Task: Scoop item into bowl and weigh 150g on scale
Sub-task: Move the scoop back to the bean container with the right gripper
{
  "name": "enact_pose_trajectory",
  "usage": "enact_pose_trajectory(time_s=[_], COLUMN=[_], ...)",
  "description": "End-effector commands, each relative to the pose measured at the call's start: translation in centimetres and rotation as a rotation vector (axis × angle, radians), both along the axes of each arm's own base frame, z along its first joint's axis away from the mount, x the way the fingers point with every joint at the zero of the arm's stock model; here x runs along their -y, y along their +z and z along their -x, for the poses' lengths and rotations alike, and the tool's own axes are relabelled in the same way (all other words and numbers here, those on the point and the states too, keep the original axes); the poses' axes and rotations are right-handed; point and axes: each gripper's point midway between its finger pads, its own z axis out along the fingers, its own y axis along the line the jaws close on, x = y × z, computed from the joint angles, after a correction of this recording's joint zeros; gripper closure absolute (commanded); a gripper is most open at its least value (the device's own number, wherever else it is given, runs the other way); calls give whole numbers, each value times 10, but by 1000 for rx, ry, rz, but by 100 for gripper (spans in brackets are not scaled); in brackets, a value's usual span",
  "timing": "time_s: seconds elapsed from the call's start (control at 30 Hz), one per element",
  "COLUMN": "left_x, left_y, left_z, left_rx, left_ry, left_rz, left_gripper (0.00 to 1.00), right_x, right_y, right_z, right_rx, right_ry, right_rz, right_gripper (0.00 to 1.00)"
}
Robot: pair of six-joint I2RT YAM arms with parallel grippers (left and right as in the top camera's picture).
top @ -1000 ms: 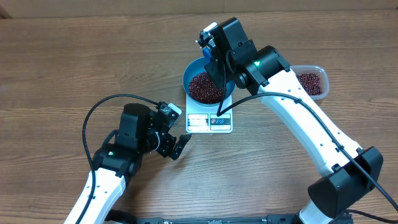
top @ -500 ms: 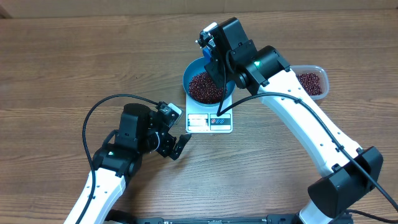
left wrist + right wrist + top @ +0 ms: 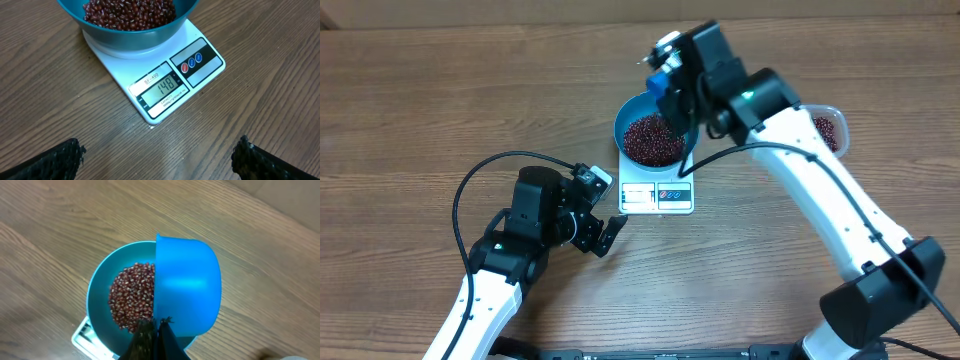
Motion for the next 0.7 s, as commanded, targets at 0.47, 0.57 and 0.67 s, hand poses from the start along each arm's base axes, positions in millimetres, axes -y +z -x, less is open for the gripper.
enact_pose_trajectory(time_s=[0.47,0.57,0.67], left_x=[-3,-3,-3], left_y=[-4,-4,-4], left_z=[0,0,0], left_rx=[-15,-15,-15], left_ry=[19,19,19], left_rz=[2,2,2], left_gripper=[0,0,0], right_x=[203,233,247], right_y=[38,21,1], right_z=[-5,2,7], right_rx=[-100,-151,-213], right_ry=[-460,-547,-593], right_rz=[-186,-139,-87], right_gripper=[96,96,96])
